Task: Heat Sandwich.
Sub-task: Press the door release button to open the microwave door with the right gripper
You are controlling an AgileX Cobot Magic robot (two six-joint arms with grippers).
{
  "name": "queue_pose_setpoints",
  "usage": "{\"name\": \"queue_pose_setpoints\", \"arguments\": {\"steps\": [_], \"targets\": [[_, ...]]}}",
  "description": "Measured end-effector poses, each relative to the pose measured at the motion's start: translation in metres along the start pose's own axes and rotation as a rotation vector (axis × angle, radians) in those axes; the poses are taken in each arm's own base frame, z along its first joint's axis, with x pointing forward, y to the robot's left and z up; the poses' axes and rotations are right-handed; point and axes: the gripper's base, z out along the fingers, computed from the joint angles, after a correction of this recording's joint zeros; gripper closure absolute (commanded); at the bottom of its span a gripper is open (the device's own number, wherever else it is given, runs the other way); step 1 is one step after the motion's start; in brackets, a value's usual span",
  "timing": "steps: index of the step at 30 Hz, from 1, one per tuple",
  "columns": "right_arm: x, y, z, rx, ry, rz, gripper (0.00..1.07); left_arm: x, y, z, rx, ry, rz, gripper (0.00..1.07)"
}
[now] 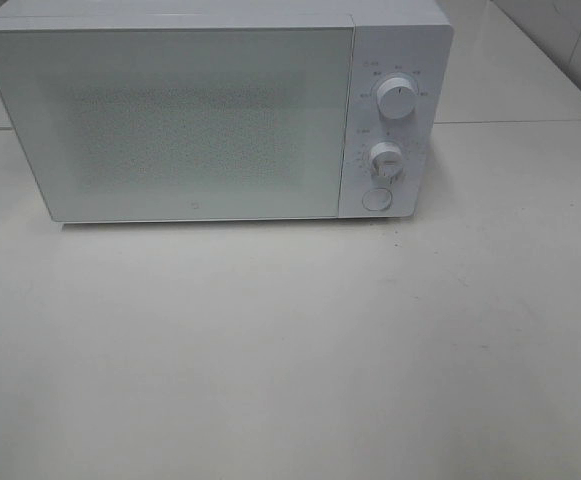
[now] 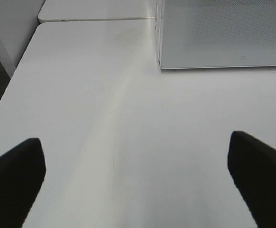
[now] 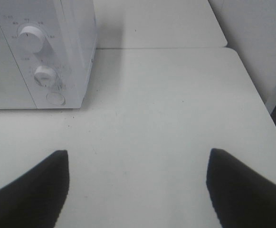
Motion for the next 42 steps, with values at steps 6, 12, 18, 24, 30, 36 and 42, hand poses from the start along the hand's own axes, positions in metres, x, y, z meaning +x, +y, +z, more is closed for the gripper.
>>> {"name": "queue_pose_setpoints", "arguments": {"steps": [6,12,18,24,30,36,42], "targets": [[-0.011,0.003,0.029,-0.011,-0.023,-0.011,0.31,0.000,0.000,0.000,0.000,0.000,0.000,0.05],[-0.024,0.007,0.061,-0.025,-0.039,-0.018,0.31,0.000,0.000,0.000,0.000,0.000,0.000,0.05],[-0.030,0.009,0.083,-0.036,-0.055,-0.021,0.31,0.000,0.000,0.000,0.000,0.000,0.000,0.05],[-0.036,0.012,0.108,-0.049,-0.083,-0.023,0.31,0.000,0.000,0.000,0.000,0.000,0.000,0.05],[-0.039,0.015,0.133,-0.064,-0.120,-0.023,0.31,0.000,0.000,0.000,0.000,0.000,0.000,0.05],[-0.037,0.018,0.161,-0.082,-0.149,-0.023,0.31,0.000,0.000,0.000,0.000,0.000,0.000,0.05],[-0.024,0.030,0.180,-0.130,-0.175,-0.066,0.31,0.000,0.000,0.000,0.000,0.000,0.000,0.05]]}}
